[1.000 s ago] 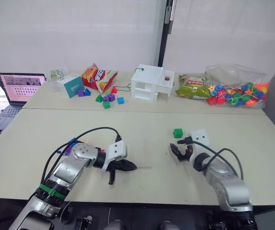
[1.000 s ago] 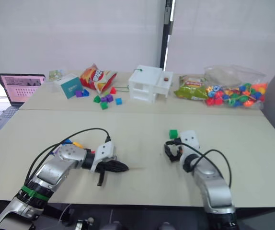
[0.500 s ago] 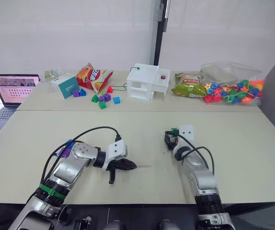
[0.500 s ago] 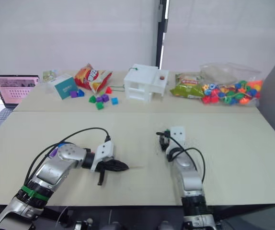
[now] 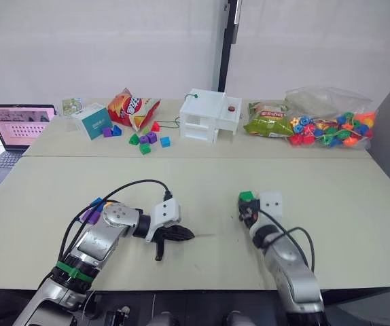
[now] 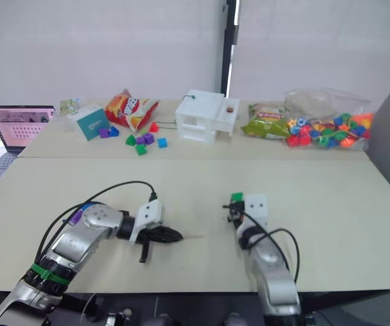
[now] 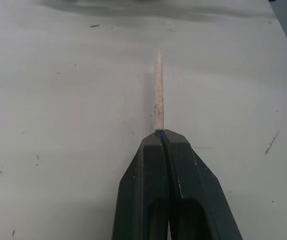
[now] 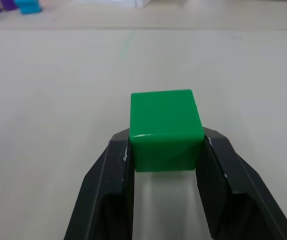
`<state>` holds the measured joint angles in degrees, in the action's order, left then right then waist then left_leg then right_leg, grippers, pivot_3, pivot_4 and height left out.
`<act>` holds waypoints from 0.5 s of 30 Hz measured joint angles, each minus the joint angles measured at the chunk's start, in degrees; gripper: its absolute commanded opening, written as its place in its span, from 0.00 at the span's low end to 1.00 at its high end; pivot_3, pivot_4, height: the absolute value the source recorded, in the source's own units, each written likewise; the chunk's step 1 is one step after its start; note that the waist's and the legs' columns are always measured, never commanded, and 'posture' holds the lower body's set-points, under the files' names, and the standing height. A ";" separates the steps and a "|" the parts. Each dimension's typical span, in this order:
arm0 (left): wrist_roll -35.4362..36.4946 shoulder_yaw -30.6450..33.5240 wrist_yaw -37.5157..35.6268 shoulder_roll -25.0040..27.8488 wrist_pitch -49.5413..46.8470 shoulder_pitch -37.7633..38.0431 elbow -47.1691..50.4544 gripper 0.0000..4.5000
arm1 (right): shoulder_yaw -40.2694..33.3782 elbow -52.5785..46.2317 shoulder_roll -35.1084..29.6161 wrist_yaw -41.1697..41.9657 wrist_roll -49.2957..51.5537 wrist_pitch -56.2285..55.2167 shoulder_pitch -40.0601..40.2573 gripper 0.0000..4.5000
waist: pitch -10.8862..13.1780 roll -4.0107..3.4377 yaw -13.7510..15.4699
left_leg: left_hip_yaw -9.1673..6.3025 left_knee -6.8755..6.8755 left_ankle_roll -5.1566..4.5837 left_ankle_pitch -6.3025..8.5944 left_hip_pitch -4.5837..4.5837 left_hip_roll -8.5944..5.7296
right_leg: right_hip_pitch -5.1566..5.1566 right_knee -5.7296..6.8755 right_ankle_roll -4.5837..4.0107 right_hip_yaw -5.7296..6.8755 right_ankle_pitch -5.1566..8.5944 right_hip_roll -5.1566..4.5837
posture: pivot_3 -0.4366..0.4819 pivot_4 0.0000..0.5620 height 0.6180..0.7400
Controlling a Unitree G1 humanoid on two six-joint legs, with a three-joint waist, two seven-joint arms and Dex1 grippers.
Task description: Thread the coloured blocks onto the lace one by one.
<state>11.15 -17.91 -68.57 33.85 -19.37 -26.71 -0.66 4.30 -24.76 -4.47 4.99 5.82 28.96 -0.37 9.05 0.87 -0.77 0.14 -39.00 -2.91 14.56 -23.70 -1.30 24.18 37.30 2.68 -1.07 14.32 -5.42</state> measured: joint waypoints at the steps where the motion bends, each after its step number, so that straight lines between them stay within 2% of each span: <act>1: 0.00 0.01 0.03 -0.14 0.01 -0.07 -0.05 0.00 | 1.78 -4.78 -0.26 -0.02 0.05 2.81 2.69 0.26 | 0.00 0.00 0.00 | 0.00 -0.02 0.00 -0.01 0.00 -0.01 | 0.00 -0.13 0.00 -0.01 0.00 -0.01 | 0.48 0.27 1.00; 5: 0.02 0.02 0.01 -0.50 0.01 -0.17 -0.12 0.00 | 7.03 -15.24 -1.53 -0.11 0.08 10.93 8.02 0.26 | 0.00 0.01 -0.02 | 0.01 -0.09 0.02 -0.03 0.21 0.02 | -0.14 -0.16 -0.03 -0.01 0.01 0.02 | 0.48 0.27 1.00; 11: 0.01 0.02 -0.13 -0.58 0.05 -0.33 -0.25 0.00 | 7.61 -14.23 0.31 -0.47 0.27 16.15 9.32 0.26 | -0.01 0.01 0.12 | 0.01 -0.08 0.03 -0.04 0.26 0.01 | -0.16 -0.15 -0.04 0.00 0.02 0.02 | 0.48 0.27 1.00; 13: 0.00 0.02 -0.13 -0.60 0.05 -0.39 -0.28 0.00 | 7.37 -14.00 1.03 -0.45 0.68 16.14 9.46 0.48 | -0.03 0.05 0.08 | 0.01 -0.08 0.03 -0.04 0.27 0.03 | -0.18 -0.16 -0.05 0.00 0.02 0.04 | 0.48 0.27 1.00; 15: 0.00 0.02 -0.17 -0.57 0.04 -0.39 -0.28 0.00 | 7.19 -13.11 1.41 -0.32 1.11 15.36 9.81 0.62 | -0.03 0.05 0.08 | 0.01 -0.08 0.03 -0.04 0.28 0.04 | -0.18 -0.15 -0.05 0.00 0.02 0.05 | 0.48 0.27 1.00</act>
<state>11.15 -17.90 -68.74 33.28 -19.33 -27.11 -0.94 11.48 -37.87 -3.05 4.67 6.93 44.32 9.44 9.03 0.92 -0.70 0.14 -39.08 -2.88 14.52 -23.42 -1.26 24.00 37.15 2.64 -1.07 14.34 -5.37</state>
